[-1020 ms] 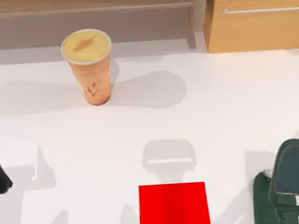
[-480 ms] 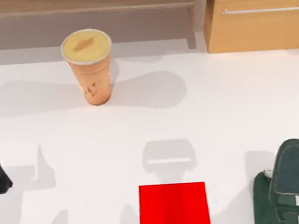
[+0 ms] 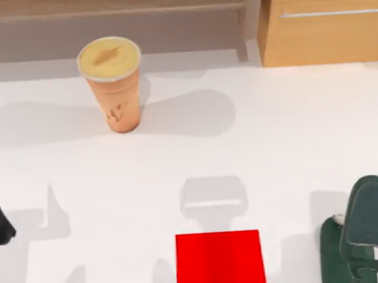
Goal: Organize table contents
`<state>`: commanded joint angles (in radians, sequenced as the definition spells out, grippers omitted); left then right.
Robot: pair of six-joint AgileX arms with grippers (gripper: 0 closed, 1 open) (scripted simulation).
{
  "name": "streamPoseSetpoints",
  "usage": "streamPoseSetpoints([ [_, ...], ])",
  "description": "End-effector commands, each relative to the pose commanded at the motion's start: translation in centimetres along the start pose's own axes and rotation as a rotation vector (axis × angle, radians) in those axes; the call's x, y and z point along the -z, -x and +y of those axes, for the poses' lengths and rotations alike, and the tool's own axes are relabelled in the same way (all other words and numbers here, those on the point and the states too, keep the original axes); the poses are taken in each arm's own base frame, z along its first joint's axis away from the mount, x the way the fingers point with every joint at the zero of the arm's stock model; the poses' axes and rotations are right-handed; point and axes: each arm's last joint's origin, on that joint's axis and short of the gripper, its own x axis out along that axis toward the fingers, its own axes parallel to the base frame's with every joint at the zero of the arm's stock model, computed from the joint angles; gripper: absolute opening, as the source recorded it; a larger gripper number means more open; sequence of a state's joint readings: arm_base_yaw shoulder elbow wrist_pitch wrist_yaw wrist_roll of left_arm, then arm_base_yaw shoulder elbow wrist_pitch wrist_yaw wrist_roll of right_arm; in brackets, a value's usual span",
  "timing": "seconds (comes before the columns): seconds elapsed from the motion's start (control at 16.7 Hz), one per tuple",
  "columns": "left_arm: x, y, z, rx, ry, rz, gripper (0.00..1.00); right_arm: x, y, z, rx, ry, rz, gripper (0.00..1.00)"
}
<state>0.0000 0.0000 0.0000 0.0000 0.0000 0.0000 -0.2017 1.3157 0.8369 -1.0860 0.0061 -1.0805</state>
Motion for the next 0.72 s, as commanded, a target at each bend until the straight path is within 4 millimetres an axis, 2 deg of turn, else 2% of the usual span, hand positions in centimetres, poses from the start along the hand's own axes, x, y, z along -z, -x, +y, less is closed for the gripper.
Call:
streamPoseSetpoints([
  [0.42,0.0,0.0,0.0,0.000,0.000,0.000,1.00,0.0,0.0,-0.1,-0.002,0.001,0.000,1.00],
  [0.54,0.0,0.0,0.0,0.000,0.000,0.000,1.00,-0.1,-0.9,-0.2,-0.008,0.001,0.003,1.00],
  [0.72,0.0,0.0,0.0,0.000,0.000,0.000,1.00,-0.2,-3.2,-0.5,-0.003,0.001,0.000,1.00],
])
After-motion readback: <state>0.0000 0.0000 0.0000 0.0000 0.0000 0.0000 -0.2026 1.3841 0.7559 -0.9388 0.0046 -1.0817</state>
